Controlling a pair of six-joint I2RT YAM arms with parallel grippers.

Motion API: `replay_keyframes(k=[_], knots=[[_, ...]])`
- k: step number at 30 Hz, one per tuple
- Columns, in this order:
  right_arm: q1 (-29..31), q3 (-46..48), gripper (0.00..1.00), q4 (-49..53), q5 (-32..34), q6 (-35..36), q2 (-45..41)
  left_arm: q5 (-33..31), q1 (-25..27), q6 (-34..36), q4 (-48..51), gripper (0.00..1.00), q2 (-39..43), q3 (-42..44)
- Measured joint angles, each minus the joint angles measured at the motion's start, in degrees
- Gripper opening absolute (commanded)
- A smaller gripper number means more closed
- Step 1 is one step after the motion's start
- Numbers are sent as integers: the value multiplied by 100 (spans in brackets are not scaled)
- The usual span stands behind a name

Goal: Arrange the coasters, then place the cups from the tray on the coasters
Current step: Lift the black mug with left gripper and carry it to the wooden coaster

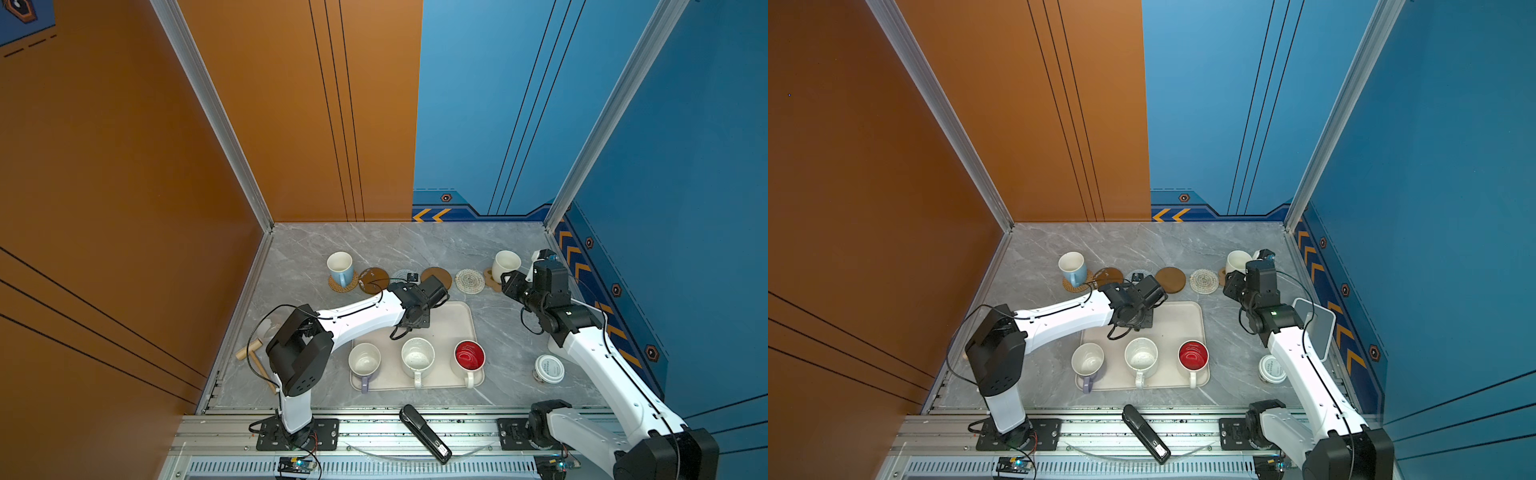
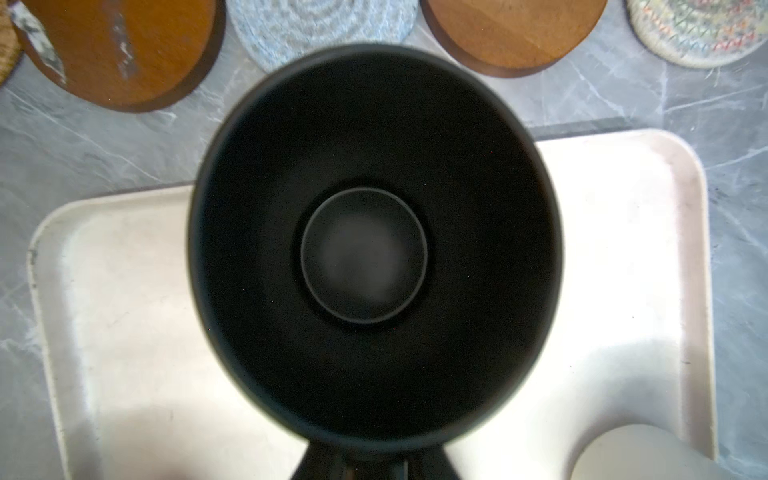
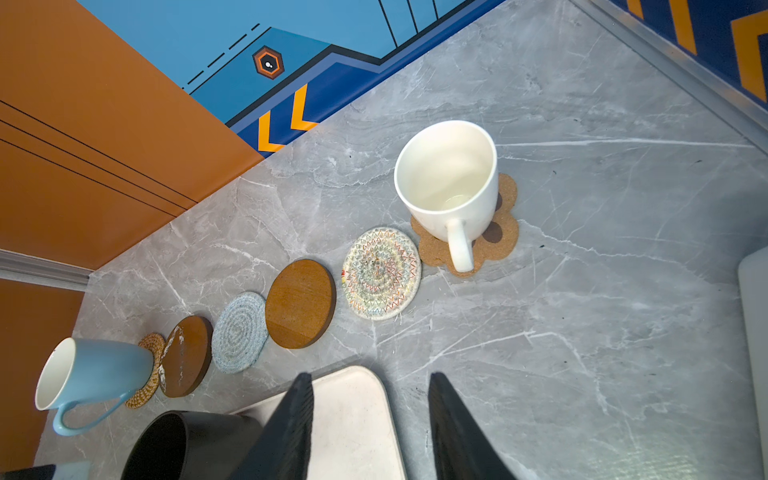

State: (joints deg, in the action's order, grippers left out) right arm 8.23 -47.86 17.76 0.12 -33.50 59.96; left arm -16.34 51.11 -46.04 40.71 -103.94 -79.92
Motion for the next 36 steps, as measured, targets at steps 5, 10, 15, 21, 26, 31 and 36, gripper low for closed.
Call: replay_keyframes(k=[5,10,15,21,26,31,36], knots=[[-4,0,43,-4,-13,0,0,-153,-192,79,74,0,238,-13],[-4,0,43,-35,-15,0,0,-374,-352,146,94,0,396,-13],[-4,2,43,-46,-17,0,2,-535,-516,260,98,0,555,-13],[-4,7,43,-87,-26,-2,2,-562,-953,498,-240,0,667,101],[-4,9,42,-118,-42,-2,13,-509,-1362,776,-728,0,708,323],[-4,15,42,-192,-61,-2,70,-411,-1672,1049,-1137,0,708,380],[-4,20,41,-195,-63,-2,101,-293,-1869,1281,-1517,0,662,385]])
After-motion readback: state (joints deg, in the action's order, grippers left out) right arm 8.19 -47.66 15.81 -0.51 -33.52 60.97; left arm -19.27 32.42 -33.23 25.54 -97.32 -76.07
